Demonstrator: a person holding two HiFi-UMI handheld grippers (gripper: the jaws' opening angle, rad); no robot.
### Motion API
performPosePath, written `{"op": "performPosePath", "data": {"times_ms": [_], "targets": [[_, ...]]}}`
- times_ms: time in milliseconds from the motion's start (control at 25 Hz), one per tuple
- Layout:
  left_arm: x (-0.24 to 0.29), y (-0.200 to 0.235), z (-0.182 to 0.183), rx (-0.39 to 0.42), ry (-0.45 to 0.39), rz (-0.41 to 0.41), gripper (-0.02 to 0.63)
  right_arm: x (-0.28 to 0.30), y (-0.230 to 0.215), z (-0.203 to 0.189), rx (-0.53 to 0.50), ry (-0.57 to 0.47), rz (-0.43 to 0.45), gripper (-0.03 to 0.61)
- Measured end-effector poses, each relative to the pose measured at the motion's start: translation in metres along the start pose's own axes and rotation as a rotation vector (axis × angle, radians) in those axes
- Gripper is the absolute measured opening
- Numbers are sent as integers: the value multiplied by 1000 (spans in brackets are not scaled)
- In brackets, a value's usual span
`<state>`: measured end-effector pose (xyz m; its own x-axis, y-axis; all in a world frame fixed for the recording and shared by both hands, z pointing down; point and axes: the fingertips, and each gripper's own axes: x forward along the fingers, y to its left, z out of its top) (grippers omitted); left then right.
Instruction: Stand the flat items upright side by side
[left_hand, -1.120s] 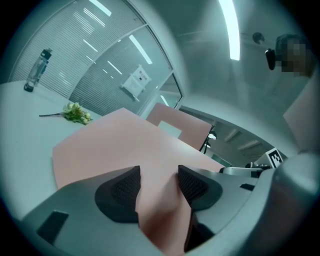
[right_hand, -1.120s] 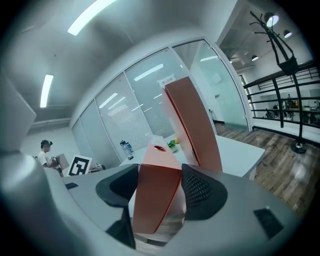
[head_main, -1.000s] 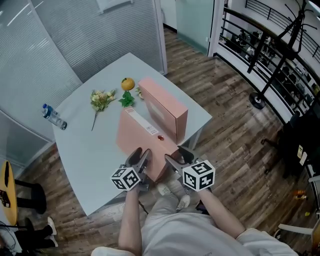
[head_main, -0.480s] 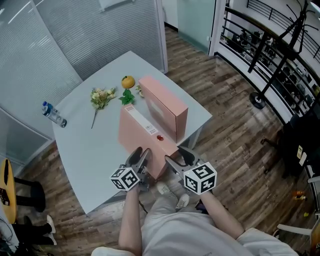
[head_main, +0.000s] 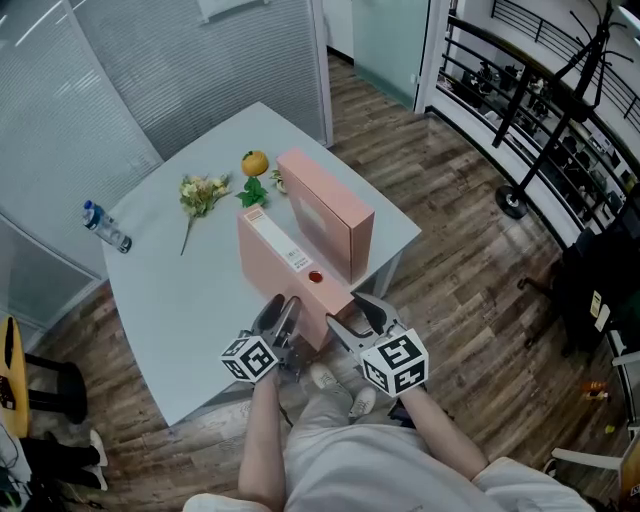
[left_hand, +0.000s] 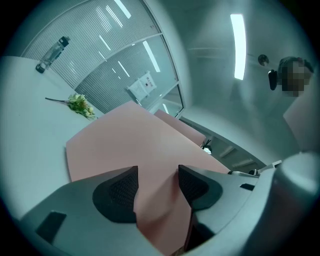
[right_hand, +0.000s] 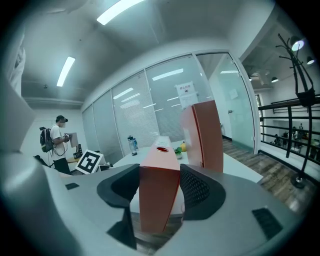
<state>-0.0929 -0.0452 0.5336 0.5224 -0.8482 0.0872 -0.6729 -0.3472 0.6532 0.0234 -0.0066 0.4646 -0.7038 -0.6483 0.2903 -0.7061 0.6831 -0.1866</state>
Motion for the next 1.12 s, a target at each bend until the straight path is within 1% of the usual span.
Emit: {"op": "performPosePath", "data": {"times_ms": [200, 320, 440, 600, 840, 1120], "targets": [[-2, 1, -3, -80, -16, -36, 241, -1, 8, 2, -70, 5, -26, 264], [-4, 3, -4, -103, -22, -42, 241, -1, 13, 2, -109, 9, -41, 264], [-5, 4, -5, -101, -28, -41, 241, -1, 17, 1, -148, 14, -59, 264], [-5, 8, -5, -63, -26, -33, 241, 1, 24, 1, -186, 26, -82, 264], [-5, 7, -7, -87, -30, -36, 241, 0, 28, 0, -233, 30, -98, 265], [-5, 11, -8, -93, -30, -31, 241, 2, 35, -2, -345, 36, -115, 266]]}}
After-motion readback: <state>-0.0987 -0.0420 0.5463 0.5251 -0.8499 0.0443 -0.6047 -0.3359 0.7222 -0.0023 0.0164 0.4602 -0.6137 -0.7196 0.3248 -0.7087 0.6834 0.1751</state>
